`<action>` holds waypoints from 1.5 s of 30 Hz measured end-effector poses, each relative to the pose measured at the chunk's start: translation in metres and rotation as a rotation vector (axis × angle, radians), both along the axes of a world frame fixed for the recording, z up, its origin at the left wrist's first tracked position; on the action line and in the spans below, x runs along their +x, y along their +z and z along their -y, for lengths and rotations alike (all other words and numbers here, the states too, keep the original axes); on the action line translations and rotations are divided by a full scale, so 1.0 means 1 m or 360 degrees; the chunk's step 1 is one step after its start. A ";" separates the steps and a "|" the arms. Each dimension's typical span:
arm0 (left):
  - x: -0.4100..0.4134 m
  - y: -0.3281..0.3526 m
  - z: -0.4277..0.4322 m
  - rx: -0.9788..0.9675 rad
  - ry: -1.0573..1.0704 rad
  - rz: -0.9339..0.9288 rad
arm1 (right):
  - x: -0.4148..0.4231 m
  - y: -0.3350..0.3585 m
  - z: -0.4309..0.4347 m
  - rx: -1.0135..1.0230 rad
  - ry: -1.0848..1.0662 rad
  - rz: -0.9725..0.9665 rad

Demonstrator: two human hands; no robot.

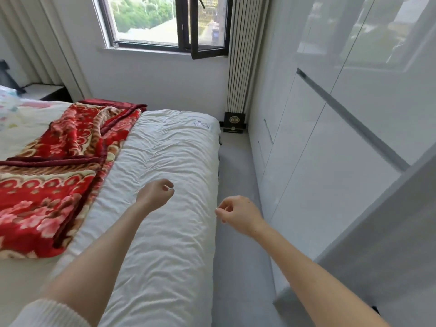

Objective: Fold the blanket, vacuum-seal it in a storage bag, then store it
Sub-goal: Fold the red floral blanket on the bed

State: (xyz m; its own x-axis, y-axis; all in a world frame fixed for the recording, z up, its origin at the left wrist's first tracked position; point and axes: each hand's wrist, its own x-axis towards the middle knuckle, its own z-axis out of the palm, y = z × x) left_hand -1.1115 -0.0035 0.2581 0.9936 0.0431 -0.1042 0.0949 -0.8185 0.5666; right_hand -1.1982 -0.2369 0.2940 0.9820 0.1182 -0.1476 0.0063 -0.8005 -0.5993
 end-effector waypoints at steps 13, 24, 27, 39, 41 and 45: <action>0.069 0.035 0.067 0.0053 0.0353 0.0086 | 0.217 0.024 0.106 -0.0035 0.0495 0.0039; 0.358 0.053 0.067 0.0038 0.0368 0.0165 | 0.488 0.028 0.108 -0.0015 0.0452 0.0079; 0.438 0.055 0.072 0.0002 0.0381 0.0145 | 0.562 0.033 0.110 -0.0082 0.0463 0.0071; 0.754 0.029 0.118 -0.0069 0.0577 0.0138 | 0.892 0.025 0.116 -0.0129 0.0717 0.0072; 0.798 0.026 0.117 -0.0091 0.0686 0.0119 | 0.945 0.027 0.111 -0.0197 0.0826 0.0075; 0.873 0.017 0.112 -0.0102 0.0864 0.0095 | 1.043 0.027 0.088 -0.0202 0.1062 0.0078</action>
State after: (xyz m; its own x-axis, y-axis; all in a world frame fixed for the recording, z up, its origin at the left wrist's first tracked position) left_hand -0.2389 -0.1153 0.2750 0.8347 0.5465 -0.0678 0.4601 -0.6245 0.6312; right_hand -0.1557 -0.3250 0.3205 0.7107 0.6856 -0.1576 0.5479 -0.6799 -0.4873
